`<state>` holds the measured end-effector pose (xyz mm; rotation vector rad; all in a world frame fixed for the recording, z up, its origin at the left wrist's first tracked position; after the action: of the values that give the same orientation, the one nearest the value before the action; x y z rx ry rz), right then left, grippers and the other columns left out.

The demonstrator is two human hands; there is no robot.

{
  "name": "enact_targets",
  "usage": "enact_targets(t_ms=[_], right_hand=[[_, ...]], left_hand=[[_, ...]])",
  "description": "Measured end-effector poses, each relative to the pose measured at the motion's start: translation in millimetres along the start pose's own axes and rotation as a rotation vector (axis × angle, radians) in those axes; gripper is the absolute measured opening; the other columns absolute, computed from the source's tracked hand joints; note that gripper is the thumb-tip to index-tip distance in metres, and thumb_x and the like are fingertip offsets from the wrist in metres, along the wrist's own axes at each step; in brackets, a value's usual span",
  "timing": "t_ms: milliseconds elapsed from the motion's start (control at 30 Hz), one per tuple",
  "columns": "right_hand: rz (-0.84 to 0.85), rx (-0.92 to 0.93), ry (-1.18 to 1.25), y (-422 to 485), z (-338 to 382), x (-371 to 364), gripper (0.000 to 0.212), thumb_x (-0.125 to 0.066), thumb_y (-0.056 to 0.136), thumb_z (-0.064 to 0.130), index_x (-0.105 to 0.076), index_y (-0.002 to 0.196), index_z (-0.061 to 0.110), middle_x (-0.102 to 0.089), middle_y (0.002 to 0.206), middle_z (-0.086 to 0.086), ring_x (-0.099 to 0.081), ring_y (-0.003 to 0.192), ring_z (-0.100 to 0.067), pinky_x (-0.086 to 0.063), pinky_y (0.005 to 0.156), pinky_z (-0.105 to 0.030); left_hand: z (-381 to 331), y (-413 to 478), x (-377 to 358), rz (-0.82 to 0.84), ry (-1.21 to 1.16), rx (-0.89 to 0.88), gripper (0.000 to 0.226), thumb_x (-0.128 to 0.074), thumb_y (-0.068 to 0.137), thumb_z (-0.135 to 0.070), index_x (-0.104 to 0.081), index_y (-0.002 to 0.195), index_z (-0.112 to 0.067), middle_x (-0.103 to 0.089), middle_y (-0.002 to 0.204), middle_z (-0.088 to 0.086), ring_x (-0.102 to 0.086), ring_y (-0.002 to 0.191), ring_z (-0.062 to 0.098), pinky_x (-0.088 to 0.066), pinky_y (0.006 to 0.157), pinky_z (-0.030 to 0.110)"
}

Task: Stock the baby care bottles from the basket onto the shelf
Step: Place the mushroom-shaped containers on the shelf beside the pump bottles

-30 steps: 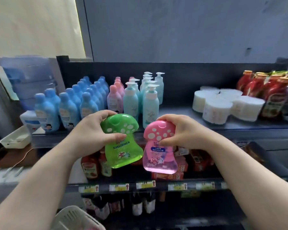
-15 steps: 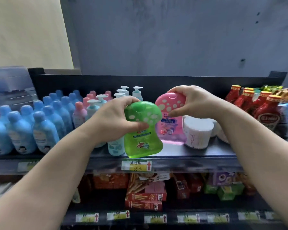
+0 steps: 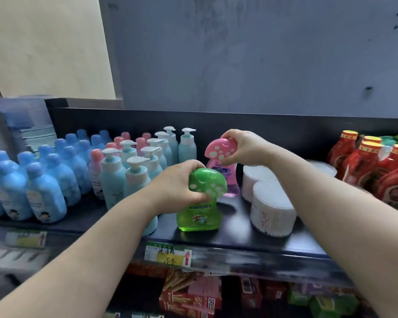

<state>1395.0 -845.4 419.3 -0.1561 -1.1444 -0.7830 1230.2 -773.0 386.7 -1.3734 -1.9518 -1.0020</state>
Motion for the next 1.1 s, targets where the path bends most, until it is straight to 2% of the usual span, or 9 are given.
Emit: enact_targets(t_ms=[100,267,567,800,867,933,967,1033,1100], right_hand=[[0.017,0.019,-0.047,24.6,-4.9,-10.7,0.067,-0.085,0.066,0.028,-0.052,0.124,0.023,-0.056,0.11,0.002,-0.055,0.096,-0.017,-0.046,0.08,-0.027],[0.057,0.032,-0.194,58.5,-14.6,-28.3,0.069,-0.082,0.069,0.028,-0.048,0.129,0.02,-0.054,0.116,-0.003,-0.047,0.095,-0.018,-0.039,0.078,-0.026],[0.041,-0.022,-0.279,91.4,-34.1,-37.0,0.073,-0.081,0.072,0.03,-0.043,0.133,0.016,-0.048,0.126,-0.011,-0.051,0.111,-0.028,-0.041,0.085,-0.03],[0.051,-0.06,-0.258,91.0,-39.2,-32.7,0.086,-0.081,0.071,0.037,-0.035,0.143,0.021,-0.043,0.134,-0.011,-0.045,0.122,-0.031,-0.042,0.099,-0.037],[-0.013,-0.043,-0.217,83.0,-29.7,-16.7,0.079,-0.076,0.075,0.044,-0.04,0.141,0.019,-0.045,0.136,-0.012,-0.044,0.126,-0.03,-0.04,0.104,-0.039],[-0.099,0.015,-0.101,66.4,-9.2,6.1,0.056,-0.068,0.082,0.048,-0.059,0.125,0.013,-0.059,0.125,-0.011,-0.055,0.115,-0.027,-0.045,0.099,-0.038],[-0.083,0.03,0.004,55.8,-0.5,12.5,0.047,-0.065,0.084,0.049,-0.067,0.113,0.012,-0.067,0.114,-0.01,-0.062,0.105,-0.025,-0.049,0.093,-0.039],[0.119,0.076,0.145,27.9,21.1,7.4,0.047,-0.064,0.079,0.058,-0.073,0.099,0.016,-0.072,0.1,-0.01,-0.067,0.09,-0.021,-0.052,0.088,-0.042],[0.359,0.133,0.074,-0.4,37.7,-10.8,0.047,-0.069,0.07,0.06,-0.075,0.097,0.022,-0.071,0.101,-0.005,-0.068,0.094,-0.019,-0.051,0.091,-0.044]], left_hand=[[8.2,8.7,-0.7,-0.005,-0.015,0.015,0.044,-0.079,0.072,-0.029,-0.056,0.11,-0.03,-0.068,0.092,-0.011,-0.064,0.082,0.002,-0.053,0.08,0.026],[14.1,20.8,-1.2,-0.011,-0.017,0.009,0.044,-0.079,0.074,-0.028,-0.056,0.112,-0.029,-0.068,0.094,-0.013,-0.062,0.082,-0.003,-0.049,0.076,0.016],[20.5,29.5,-2.3,-0.001,-0.039,0.008,0.049,-0.078,0.076,-0.027,-0.05,0.117,-0.031,-0.064,0.097,-0.016,-0.059,0.086,-0.009,-0.044,0.076,0.007],[22.3,39.6,-6.6,0.005,-0.037,0.026,0.052,-0.077,0.077,-0.028,-0.041,0.114,-0.026,-0.058,0.095,-0.012,-0.057,0.08,-0.001,-0.046,0.071,0.014],[22.9,43.5,-7.7,-0.002,-0.046,0.037,0.052,-0.077,0.076,-0.029,-0.04,0.113,-0.023,-0.057,0.094,-0.012,-0.056,0.079,0.0,-0.047,0.071,0.016],[23.9,47.6,-10.0,-0.009,-0.073,0.048,0.052,-0.078,0.075,-0.028,-0.041,0.112,-0.023,-0.059,0.096,-0.008,-0.058,0.082,0.003,-0.05,0.075,0.021],[24.4,49.7,-11.2,-0.014,-0.092,0.054,0.053,-0.078,0.074,-0.028,-0.041,0.112,-0.022,-0.06,0.098,-0.006,-0.059,0.083,0.005,-0.051,0.076,0.024],[26.0,53.7,-12.9,-0.034,-0.124,0.069,0.058,-0.079,0.073,-0.027,-0.04,0.114,-0.021,-0.06,0.102,-0.004,-0.059,0.087,0.008,-0.051,0.078,0.025],[26.8,56.8,-13.5,-0.064,-0.161,0.075,0.063,-0.08,0.072,-0.025,-0.038,0.118,-0.02,-0.056,0.106,-0.003,-0.056,0.086,0.005,-0.049,0.074,0.016]])
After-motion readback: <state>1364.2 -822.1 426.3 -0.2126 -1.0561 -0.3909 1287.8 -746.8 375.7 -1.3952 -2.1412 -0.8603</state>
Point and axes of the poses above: each hand's wrist, its own y-axis towards the middle knuckle, its own x-axis out of the back of the hand, z = x × y, the point moved 9 cm from there along y, towards the middle knuckle
